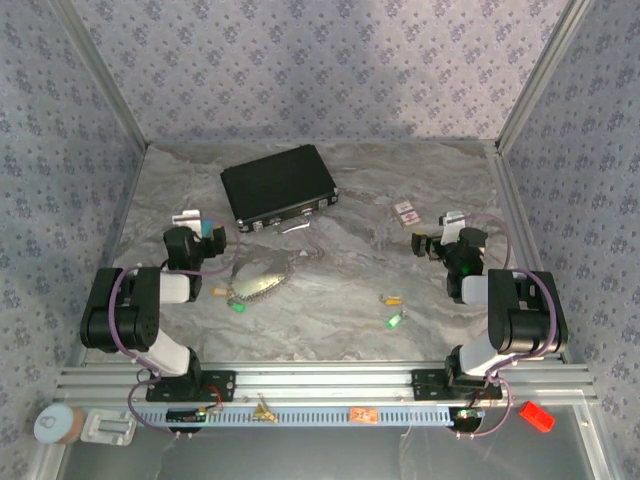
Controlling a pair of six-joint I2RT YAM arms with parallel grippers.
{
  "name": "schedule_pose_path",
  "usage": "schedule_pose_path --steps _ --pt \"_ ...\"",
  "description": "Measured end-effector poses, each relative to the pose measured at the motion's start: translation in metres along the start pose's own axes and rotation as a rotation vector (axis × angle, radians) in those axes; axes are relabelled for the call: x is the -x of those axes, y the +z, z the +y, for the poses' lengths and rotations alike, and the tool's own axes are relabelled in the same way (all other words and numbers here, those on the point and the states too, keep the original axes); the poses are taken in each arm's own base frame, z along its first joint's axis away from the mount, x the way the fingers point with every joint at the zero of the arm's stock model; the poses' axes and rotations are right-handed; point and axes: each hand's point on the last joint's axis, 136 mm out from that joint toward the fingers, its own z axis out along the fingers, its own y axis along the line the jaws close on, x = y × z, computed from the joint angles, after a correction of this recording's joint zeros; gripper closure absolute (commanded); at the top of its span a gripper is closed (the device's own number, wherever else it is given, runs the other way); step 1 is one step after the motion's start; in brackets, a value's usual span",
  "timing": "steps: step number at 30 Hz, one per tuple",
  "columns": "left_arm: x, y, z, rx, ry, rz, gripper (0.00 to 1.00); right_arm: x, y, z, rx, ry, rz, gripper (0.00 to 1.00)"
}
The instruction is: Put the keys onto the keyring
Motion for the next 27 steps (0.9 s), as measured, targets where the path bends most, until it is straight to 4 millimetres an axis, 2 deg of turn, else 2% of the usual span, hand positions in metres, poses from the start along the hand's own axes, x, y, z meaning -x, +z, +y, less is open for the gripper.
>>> schedule_pose_path --steps 12,16,18,23,27 --pt "0.000 0.000 0.000 -0.015 -0.004 0.002 0.00 0.000 0.000 -0.001 -0.002 0.005 0.000 0.01" --pt "0.000 -0.004 -0.005 -0.053 0.008 0.029 0.00 0.000 -0.004 -0.002 -0.014 0.008 0.025 0.01" --pt "0.013 -0.011 -0.007 -0.060 0.010 0.023 0.00 0.011 -0.010 -0.004 -0.038 0.009 0.029 0.01" --pt "0.071 -0.040 -0.005 -0.064 -0.053 -0.082 0.00 0.066 -0.034 -0.006 -0.080 0.095 -0.043 0.02" --pt "0.096 -0.061 -0.008 -0.099 -0.167 -0.090 0.00 0.079 -0.051 0.003 -0.067 0.225 -0.006 0.11"
